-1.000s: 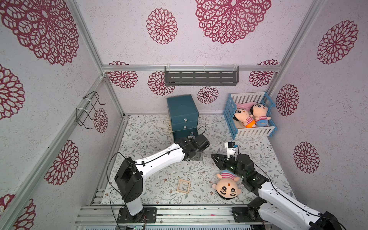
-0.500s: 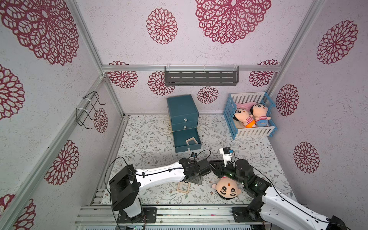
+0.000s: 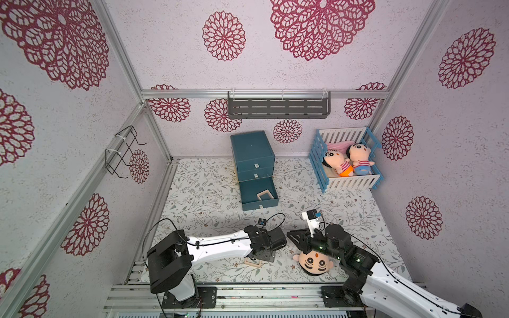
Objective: Place the brooch boxes into the drawer by color
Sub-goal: Pick up the brooch box from the center of the board.
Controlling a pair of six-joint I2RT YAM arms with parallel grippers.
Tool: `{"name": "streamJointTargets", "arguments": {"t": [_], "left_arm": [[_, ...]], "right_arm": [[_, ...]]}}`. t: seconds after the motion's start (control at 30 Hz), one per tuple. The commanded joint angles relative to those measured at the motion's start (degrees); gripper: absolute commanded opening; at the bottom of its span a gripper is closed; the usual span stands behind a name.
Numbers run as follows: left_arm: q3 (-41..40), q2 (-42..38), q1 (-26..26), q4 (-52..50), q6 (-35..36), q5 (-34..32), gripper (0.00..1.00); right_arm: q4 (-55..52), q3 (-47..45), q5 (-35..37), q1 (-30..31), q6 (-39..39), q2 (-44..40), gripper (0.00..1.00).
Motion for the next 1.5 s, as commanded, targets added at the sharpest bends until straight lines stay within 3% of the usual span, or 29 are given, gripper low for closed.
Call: {"name": "streamJointTargets", "arguments": {"t": [0.0, 0.3, 1.37, 1.47], "left_arm": [[-1.5, -1.4, -0.8, 2.5, -1.1, 1.6, 0.97], [-4.2, -0.6, -0.9, 5.5, -1.8, 3.1, 0.97], [-8.9, 2.0, -2.9, 10.8, -5.3, 1.5, 1.00], [-8.0, 3.1, -2.9, 10.4, -5.5, 1.2, 0.95]], "right_arm": [[-2.6, 0.1, -0.5, 2.2, 0.9, -0.4, 0.27], [-3.6, -0.2, 1.3, 5.4, 2.8, -1.0, 0.27], [-2.8, 0.0, 0.9, 5.5, 2.4, 0.6, 0.25], [-2.9, 0.1, 0.9, 5.5, 2.5, 0.7, 0.25]]}}
